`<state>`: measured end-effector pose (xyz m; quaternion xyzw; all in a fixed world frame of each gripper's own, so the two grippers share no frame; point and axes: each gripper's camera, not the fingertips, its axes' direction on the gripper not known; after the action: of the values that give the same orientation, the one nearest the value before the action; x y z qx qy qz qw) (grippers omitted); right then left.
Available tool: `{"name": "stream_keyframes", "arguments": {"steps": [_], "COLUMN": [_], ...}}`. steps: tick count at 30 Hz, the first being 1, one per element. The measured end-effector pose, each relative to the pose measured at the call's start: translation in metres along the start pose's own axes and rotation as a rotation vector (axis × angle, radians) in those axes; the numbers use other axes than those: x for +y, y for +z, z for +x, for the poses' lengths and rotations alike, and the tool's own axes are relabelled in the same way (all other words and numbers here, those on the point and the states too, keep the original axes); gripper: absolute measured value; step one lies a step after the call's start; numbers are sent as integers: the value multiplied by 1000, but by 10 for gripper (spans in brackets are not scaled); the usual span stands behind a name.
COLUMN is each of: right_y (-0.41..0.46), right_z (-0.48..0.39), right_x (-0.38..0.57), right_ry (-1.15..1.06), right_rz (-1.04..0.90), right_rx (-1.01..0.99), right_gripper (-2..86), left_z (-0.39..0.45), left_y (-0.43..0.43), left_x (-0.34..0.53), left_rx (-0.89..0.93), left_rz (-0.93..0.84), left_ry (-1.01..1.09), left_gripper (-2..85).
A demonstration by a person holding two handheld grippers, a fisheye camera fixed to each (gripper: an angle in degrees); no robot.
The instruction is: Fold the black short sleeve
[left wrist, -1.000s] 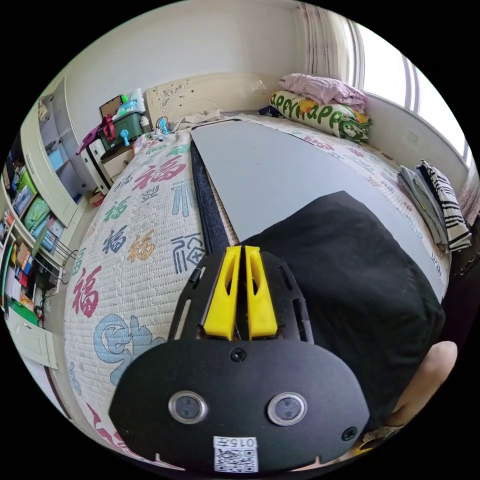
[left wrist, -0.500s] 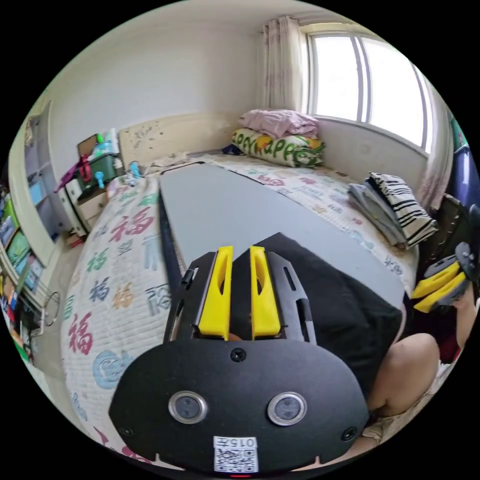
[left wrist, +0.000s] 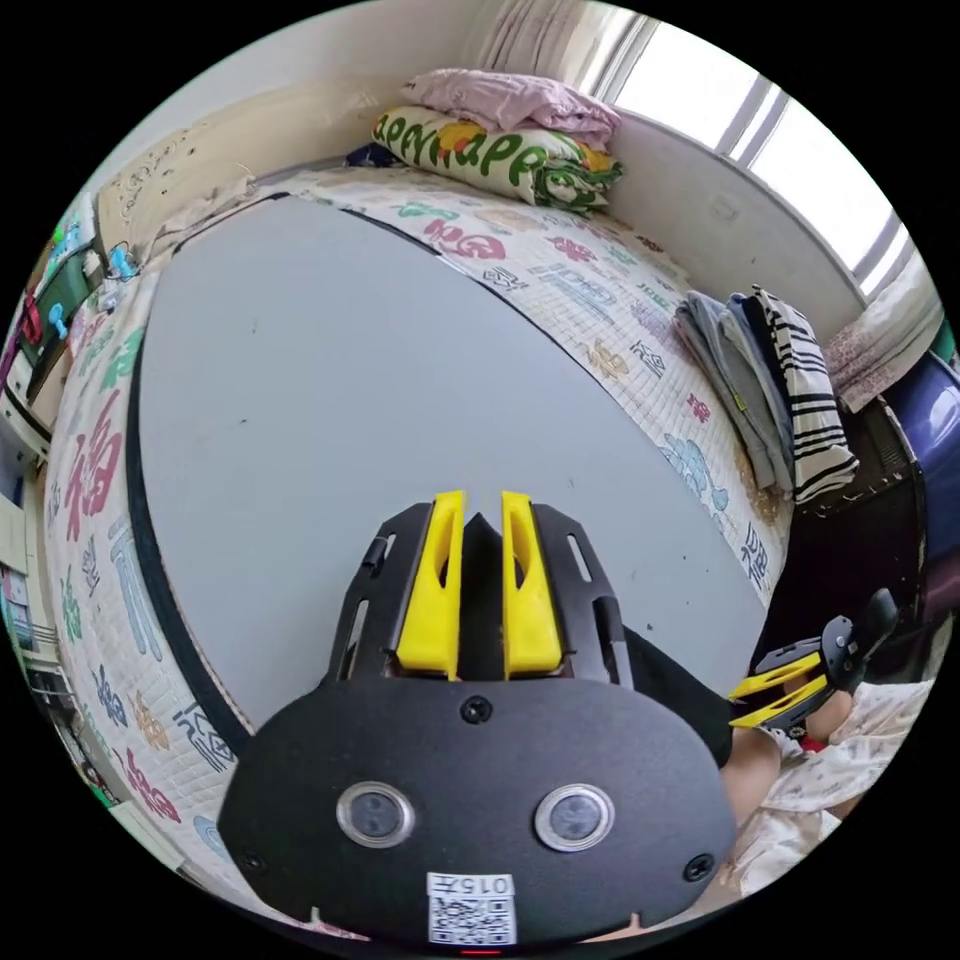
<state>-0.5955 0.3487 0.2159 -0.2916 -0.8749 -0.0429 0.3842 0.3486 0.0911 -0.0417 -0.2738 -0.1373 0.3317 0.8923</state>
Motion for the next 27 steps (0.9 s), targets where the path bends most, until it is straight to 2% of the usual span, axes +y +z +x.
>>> {"name": "stream_keyframes", "arguments": {"steps": [5, 9, 14, 19, 25, 27], "right_y": [-9, -16, -21, -16, 2, 2], "right_z": [-11, -14, -20, -32, -30, -34], "right_x": [-15, -28, -42, -52, -69, -77], "right_ry": [-56, -57, -59, -81, -52, -70], "right_rz": [8, 17, 21, 14, -17, -24], "right_rx": [-11, -12, 6, 66, 76, 101], "right_gripper": [63, 46, 15, 6, 11, 18], "left_z": [-8, -19, -12, -13, -21, -31], "left_y": [-28, -49, -77, -125, -160, -195], "left_x": [-4, -6, -3, 10, 21, 37], "left_rx": [26, 52, 12, -37, -84, -59], "left_rz": [-18, -57, -56, 45, 78, 185], "left_ry": [-49, -117, -75, -78, -115, -154], "left_gripper": [45, 75, 25, 4, 4, 8]}}
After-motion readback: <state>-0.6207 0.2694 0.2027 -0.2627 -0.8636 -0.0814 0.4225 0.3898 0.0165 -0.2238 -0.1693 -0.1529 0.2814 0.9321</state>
